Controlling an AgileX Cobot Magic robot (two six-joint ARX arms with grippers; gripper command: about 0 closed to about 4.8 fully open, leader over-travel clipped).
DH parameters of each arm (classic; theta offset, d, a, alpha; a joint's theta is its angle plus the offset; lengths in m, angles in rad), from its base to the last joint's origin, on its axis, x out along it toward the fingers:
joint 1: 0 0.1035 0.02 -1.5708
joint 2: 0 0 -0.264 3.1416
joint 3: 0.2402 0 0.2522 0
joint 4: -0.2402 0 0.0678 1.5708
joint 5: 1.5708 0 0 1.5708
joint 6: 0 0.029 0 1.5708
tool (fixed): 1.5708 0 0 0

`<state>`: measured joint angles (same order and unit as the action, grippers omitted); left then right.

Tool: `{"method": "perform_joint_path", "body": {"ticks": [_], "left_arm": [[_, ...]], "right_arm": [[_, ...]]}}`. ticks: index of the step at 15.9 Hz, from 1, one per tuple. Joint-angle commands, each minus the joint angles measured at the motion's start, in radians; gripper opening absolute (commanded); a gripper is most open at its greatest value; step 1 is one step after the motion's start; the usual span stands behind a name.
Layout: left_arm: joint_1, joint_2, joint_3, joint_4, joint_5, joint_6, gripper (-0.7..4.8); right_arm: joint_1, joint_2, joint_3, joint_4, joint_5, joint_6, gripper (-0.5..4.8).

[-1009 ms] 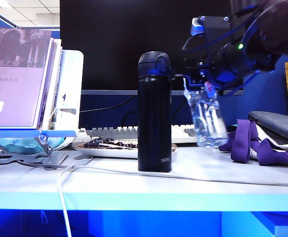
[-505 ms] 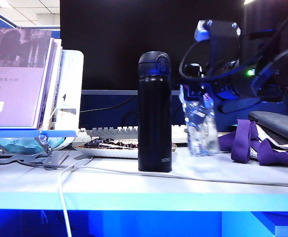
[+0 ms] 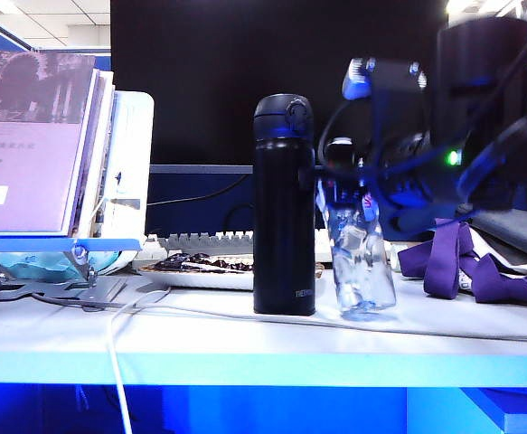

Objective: Pick up the mineral water bottle and place it vertically to the right of the black thermos cup.

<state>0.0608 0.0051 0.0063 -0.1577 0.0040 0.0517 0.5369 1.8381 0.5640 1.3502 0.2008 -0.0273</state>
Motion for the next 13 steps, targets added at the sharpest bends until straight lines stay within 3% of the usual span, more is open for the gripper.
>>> {"method": "perform_joint_path", "body": {"ticks": [1, 8, 10, 13], "left_arm": [[0.001, -0.003, -0.001, -0.012, 0.000, 0.000, -0.03], [0.001, -0.003, -0.001, -0.012, 0.000, 0.000, -0.03], [0.001, -0.003, -0.001, -0.012, -0.001, 0.000, -0.03], [0.001, -0.003, -0.001, -0.012, 0.000, 0.000, -0.03]], "right_arm": [[0.000, 0.035, 0.016, 0.047, -0.005, 0.009, 1.25], [-0.012, 0.055, 0.064, 0.044, -0.008, 0.008, 1.28], [-0.012, 0.056, 0.063, 0.036, -0.009, 0.008, 2.25], [-0.012, 0.061, 0.062, 0.037, -0.008, 0.007, 2.74]]}}
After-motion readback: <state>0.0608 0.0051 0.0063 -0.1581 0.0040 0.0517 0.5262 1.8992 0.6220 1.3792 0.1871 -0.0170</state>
